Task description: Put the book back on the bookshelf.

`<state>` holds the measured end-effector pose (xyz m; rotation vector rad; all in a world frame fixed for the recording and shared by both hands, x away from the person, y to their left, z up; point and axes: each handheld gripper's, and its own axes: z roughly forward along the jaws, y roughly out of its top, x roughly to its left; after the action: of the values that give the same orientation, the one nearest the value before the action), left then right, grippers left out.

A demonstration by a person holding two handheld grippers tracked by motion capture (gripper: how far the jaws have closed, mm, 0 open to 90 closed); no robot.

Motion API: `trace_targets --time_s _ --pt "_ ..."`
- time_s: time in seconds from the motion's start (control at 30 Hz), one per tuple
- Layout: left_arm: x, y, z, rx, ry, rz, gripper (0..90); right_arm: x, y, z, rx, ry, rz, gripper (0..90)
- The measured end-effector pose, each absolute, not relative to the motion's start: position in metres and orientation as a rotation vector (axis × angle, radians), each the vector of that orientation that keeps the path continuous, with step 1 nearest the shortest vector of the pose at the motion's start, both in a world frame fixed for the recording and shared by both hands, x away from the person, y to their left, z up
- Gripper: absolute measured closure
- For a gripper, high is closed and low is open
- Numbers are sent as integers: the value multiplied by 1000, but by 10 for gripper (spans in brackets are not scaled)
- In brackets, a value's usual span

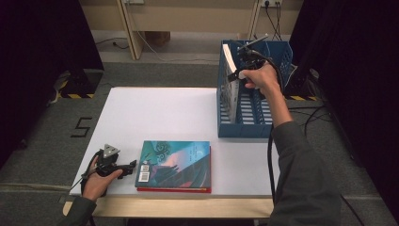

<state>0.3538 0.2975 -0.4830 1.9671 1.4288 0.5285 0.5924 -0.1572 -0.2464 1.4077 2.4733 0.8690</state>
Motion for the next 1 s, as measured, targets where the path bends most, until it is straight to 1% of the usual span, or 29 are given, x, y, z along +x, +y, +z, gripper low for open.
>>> trace_targets --time_s 0.03,0.23,0.37,0.4,0.47,0.53,0.57,0.7,0.77,0.8,0.83,0.87,0.9,1.0 --pt "354 297 -483 1967 1429 528 119 592 -157 -246 1408 2473 869 588" --pt "354 297 -483 1968 1429 528 119 593 -151 -246 1397 2473 831 651" --pt "354 297 -483 1968 1429 528 119 595 -147 -246 1401 2454 825 657" --pt "354 297 -483 1967 1429 529 119 596 -143 -246 1395 2449 834 689" --pt "354 297 -483 1967 1429 529 119 597 -142 -246 1406 2447 842 690" --pt "354 298 -483 1966 1429 528 119 599 -139 -246 1418 2445 850 686" --pt "354 298 -483 1966 1429 528 119 599 -133 -246 1410 2448 829 664" --pt "354 298 -483 1966 1429 527 119 599 -128 -246 1406 2447 813 651" --pt "354 298 -483 1967 1429 528 119 598 -127 -246 1421 2441 822 608" --pt "354 298 -483 1967 1429 528 119 598 -127 -246 1421 2441 822 608" --pt "354 298 -483 1966 1429 527 119 598 -128 -245 1412 2447 801 581" --pt "354 298 -483 1966 1429 527 119 598 -128 -245 1412 2447 801 581" --pt "354 298 -483 1966 1429 527 119 597 -130 -243 1425 2436 835 554" --pt "354 298 -483 1966 1429 527 119 595 -133 -241 1424 2441 860 534"
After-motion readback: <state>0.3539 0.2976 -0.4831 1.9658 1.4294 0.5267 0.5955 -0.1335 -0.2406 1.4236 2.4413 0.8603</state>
